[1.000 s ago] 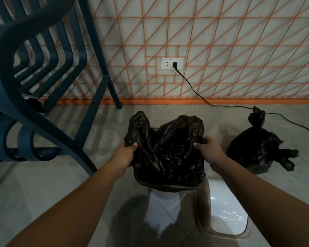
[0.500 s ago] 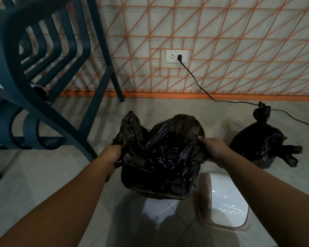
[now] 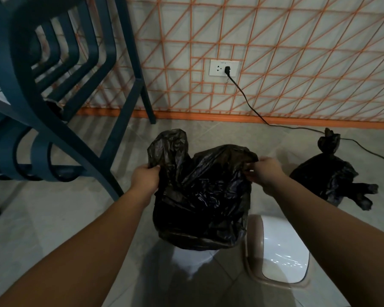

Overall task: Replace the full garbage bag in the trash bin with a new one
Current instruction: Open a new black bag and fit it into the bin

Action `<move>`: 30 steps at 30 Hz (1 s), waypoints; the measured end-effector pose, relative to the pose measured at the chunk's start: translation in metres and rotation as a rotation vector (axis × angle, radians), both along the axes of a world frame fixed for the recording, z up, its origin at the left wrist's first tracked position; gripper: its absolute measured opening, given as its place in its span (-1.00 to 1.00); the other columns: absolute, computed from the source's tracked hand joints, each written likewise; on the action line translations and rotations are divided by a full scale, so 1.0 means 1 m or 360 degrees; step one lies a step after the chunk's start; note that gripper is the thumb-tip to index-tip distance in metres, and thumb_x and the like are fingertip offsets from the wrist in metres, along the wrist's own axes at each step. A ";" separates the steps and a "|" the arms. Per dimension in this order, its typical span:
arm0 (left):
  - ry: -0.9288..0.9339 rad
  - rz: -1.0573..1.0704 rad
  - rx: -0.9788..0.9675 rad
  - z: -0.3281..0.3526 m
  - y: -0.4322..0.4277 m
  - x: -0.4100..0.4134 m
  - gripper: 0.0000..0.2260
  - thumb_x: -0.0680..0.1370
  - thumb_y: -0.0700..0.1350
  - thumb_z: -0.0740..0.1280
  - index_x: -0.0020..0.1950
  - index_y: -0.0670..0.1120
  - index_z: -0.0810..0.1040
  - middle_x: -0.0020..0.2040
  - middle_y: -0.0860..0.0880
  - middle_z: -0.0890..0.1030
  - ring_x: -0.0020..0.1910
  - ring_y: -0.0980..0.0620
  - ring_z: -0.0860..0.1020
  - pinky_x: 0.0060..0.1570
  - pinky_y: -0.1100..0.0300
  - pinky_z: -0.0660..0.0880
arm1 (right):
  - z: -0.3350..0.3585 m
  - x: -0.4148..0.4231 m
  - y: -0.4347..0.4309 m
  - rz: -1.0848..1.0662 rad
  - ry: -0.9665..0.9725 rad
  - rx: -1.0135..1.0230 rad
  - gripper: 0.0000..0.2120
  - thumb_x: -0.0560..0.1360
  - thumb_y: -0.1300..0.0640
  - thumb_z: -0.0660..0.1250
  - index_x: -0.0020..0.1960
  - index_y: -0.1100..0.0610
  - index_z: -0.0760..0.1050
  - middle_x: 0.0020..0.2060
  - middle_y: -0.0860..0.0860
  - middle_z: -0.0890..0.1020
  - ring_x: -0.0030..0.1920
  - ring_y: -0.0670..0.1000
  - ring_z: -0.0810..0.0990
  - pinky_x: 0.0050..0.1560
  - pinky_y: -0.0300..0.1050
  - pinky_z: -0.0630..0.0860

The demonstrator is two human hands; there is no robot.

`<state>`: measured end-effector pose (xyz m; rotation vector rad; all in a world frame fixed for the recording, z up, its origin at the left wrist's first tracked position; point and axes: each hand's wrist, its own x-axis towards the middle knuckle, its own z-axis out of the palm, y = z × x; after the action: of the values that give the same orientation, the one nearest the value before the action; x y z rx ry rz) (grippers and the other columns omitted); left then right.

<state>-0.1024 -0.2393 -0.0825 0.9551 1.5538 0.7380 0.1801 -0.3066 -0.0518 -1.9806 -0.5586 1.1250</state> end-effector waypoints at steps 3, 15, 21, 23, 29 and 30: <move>-0.0226 0.0003 -0.0099 0.003 -0.002 0.008 -0.84 0.56 -0.10 0.24 0.06 -0.08 0.56 -0.07 -0.12 0.63 -0.07 -0.12 0.60 -0.06 0.04 0.56 | -0.003 -0.020 -0.002 0.0085 0.0244 0.0124 -0.79 0.49 0.32 0.19 0.08 0.28 0.51 -0.16 0.19 0.59 -0.21 0.14 0.59 -0.27 -0.11 0.47; -0.0653 0.0253 -0.0280 0.000 0.003 0.011 -0.72 0.62 -0.12 0.15 0.28 -0.17 0.48 -0.03 -0.13 0.60 -0.07 -0.13 0.57 -0.09 0.07 0.50 | -0.011 -0.020 0.007 0.0303 -0.0442 0.0331 -0.24 0.37 -0.02 0.48 0.45 0.11 0.21 0.35 0.16 0.38 0.33 0.17 0.41 0.38 0.12 0.37; -0.0287 0.0086 -0.0041 0.017 0.005 0.007 -0.83 0.43 -0.19 0.25 0.00 -0.03 0.48 -0.08 -0.03 0.58 -0.12 0.01 0.54 -0.27 0.17 0.42 | 0.001 -0.022 0.006 0.0686 -0.1389 0.0263 -0.13 0.33 -0.02 0.50 0.50 0.01 0.11 0.41 0.17 0.19 0.37 0.26 0.27 0.33 0.08 0.32; -0.0032 0.0022 0.0100 0.015 0.006 0.002 -0.63 0.38 -0.14 0.31 0.19 -0.04 0.44 0.09 -0.07 0.57 0.02 -0.04 0.54 -0.09 0.10 0.49 | 0.008 -0.022 0.006 0.0574 -0.1511 0.0325 -0.17 0.33 0.02 0.49 0.48 0.01 0.15 0.34 0.16 0.24 0.27 0.26 0.37 0.19 0.08 0.43; 0.0317 -0.0014 0.0268 0.015 0.007 -0.013 -0.45 0.36 -0.04 0.42 0.31 0.02 0.35 0.09 0.00 0.58 0.02 0.01 0.57 0.04 0.06 0.53 | 0.020 -0.037 -0.003 0.1089 -0.1832 0.0933 -0.18 0.34 0.10 0.47 0.48 -0.07 0.12 0.40 -0.02 0.26 0.10 0.12 0.56 -0.17 -0.07 0.58; 0.0229 -0.0085 0.0198 0.015 0.005 -0.010 -0.53 0.36 -0.05 0.41 0.23 0.04 0.38 0.03 -0.01 0.61 -0.03 0.00 0.59 0.02 0.03 0.55 | 0.021 -0.039 -0.002 0.1241 -0.1841 0.0961 -0.19 0.35 0.09 0.47 0.49 -0.06 0.14 0.40 -0.01 0.29 0.15 0.11 0.54 -0.13 -0.05 0.59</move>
<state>-0.1127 -0.2339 -0.0674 1.1589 1.6146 0.7491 0.1409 -0.3089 -0.0308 -1.6912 -2.0948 -0.0299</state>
